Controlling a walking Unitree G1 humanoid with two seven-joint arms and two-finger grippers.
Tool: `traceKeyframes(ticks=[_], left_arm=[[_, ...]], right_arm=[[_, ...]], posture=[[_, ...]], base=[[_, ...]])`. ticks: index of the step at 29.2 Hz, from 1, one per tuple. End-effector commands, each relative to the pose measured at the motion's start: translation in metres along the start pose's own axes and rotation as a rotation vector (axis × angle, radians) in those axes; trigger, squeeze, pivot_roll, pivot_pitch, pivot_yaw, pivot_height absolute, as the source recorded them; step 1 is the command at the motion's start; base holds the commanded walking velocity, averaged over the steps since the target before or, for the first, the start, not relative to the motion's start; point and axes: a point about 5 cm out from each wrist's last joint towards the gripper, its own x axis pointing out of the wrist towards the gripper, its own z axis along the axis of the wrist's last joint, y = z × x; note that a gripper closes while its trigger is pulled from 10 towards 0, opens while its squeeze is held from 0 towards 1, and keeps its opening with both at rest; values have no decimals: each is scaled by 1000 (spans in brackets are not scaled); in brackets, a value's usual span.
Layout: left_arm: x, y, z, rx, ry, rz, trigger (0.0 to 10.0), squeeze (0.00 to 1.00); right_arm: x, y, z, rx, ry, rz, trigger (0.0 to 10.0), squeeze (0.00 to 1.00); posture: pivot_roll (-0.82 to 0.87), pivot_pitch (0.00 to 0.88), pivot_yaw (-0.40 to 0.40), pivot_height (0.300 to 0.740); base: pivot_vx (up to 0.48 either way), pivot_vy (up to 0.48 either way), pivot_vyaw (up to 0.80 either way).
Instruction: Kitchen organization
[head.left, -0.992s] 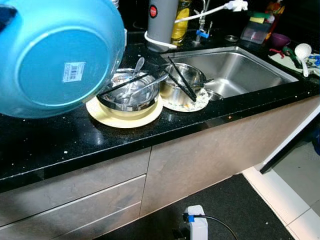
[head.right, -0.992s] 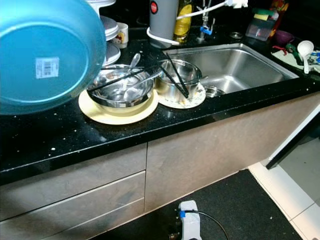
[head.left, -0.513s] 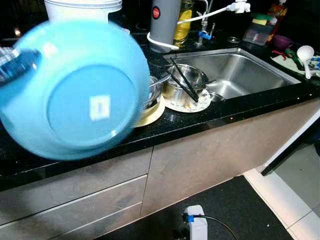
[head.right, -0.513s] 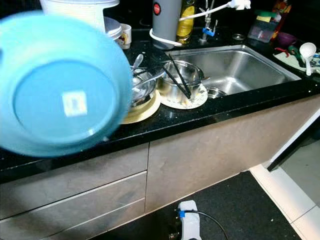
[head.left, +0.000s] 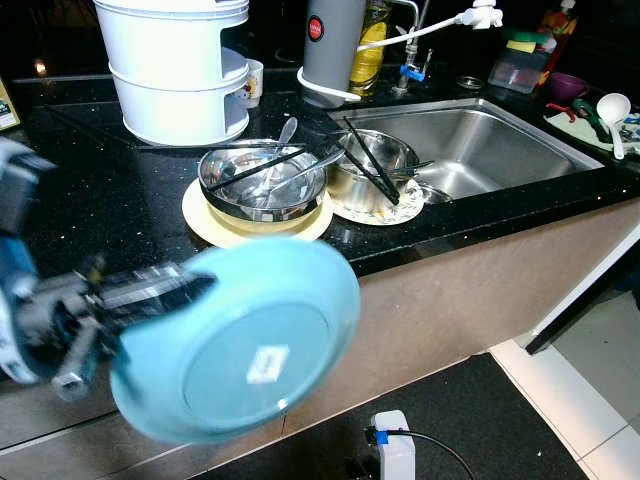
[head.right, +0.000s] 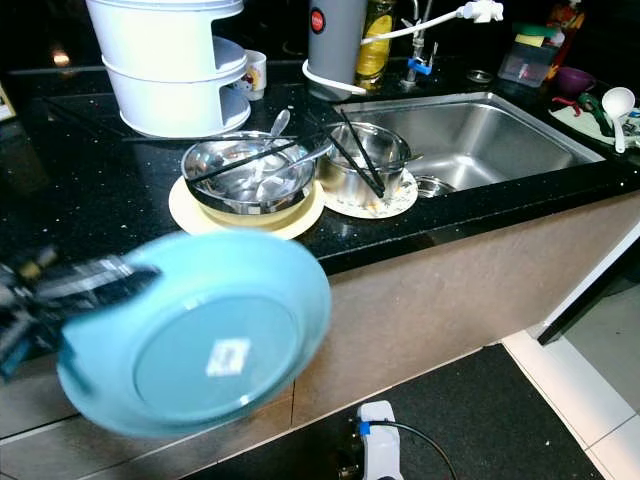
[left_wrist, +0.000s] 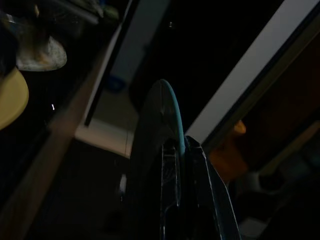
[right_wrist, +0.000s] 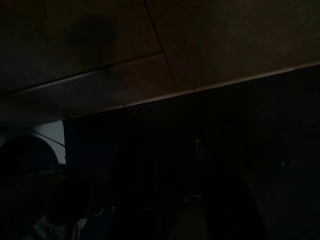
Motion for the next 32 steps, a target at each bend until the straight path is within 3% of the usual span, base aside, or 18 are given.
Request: traceKeyframes(ticks=[1,4,8,10,13,21,25,27,32], left_arm=[[4,-1,-10,4,71,16,0,0],[11,-2,-37,-15,292,39,0,0],[14,-3,-45,-30,332,39,0,0],[18,-2,-60,-27,434,62,0,0],[23,7,-80,56,564,144,0,0],[41,13,-111,202,673,158,0,0],[49,21,-144,310,763,195,0,0],[51,22,-152,313,772,200,0,0],[66,31,-206,338,793,226,0,0]], right_arm=[[-3,-2,-7,12,24,-13,10000,0],[-3,-2,-7,11,25,-13,10000,0],[-3,-2,-7,11,25,-13,10000,0],[-3,-2,-7,11,25,-14,10000,0],[-3,-2,-7,9,23,-15,10000,0],[-3,-2,-7,-3,27,-13,10000,0],[-3,-2,-8,-10,31,-12,10000,0],[-3,-2,-8,-11,32,-13,10000,0],[-4,-3,-11,-25,49,-17,10000,0]], posture=[[33,173,-83,740],[33,176,-81,740],[33,176,-81,740],[33,176,-81,740],[30,177,-79,740],[30,179,-75,740],[30,177,-73,740],[30,177,-73,740],[28,176,-74,740]], base=[[0,0,0],[0,0,0],[0,0,0],[0,0,0],[0,0,0],[0,0,0],[0,0,0],[0,0,0],[0,0,0]])
